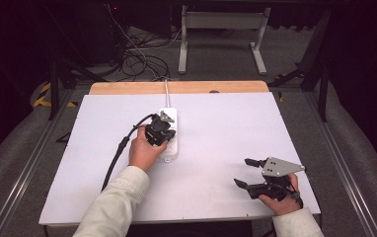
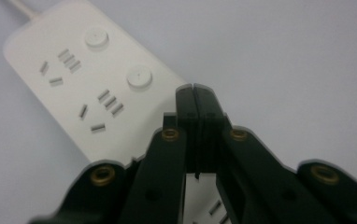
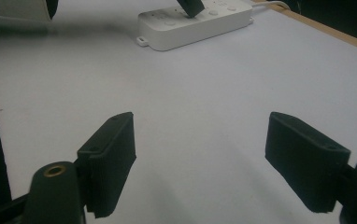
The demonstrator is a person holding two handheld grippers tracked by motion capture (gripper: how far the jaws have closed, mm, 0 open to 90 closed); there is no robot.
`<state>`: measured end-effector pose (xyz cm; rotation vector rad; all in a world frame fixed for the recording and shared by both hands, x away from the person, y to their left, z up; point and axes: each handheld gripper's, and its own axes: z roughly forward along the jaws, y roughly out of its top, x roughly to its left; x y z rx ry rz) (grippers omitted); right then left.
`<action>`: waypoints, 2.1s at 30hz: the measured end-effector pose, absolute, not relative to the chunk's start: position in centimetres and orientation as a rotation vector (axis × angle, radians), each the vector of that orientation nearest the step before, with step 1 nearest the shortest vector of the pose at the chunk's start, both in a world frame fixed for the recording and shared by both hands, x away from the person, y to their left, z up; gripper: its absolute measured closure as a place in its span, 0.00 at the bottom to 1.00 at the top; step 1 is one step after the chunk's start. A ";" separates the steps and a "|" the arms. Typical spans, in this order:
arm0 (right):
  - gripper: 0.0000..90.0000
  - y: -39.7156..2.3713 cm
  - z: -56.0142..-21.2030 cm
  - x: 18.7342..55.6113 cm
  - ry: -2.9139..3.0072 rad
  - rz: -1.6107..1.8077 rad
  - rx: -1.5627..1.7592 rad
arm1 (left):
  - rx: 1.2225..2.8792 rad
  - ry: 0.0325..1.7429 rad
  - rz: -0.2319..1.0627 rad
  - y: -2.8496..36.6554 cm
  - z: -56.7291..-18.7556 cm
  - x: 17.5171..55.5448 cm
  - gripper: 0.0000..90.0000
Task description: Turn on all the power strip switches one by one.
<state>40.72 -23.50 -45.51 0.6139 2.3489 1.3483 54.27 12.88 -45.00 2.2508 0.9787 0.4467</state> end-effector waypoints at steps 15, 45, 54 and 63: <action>0.28 -23.6 -45.6 40.9 2.356 1.358 0.613 | 2.146 1.053 0.417 14.3 -44.0 56.4 1.00; 0.28 -23.4 -45.7 40.8 2.372 1.361 0.594 | 2.043 1.141 0.346 14.1 -45.4 58.0 1.00; 0.27 -23.4 -45.7 40.8 2.374 1.362 0.591 | 2.064 1.117 0.395 13.8 -45.8 58.2 1.00; 0.27 -23.4 -45.7 40.8 2.376 1.356 0.592 | 2.091 1.085 0.429 13.5 -45.9 57.9 1.00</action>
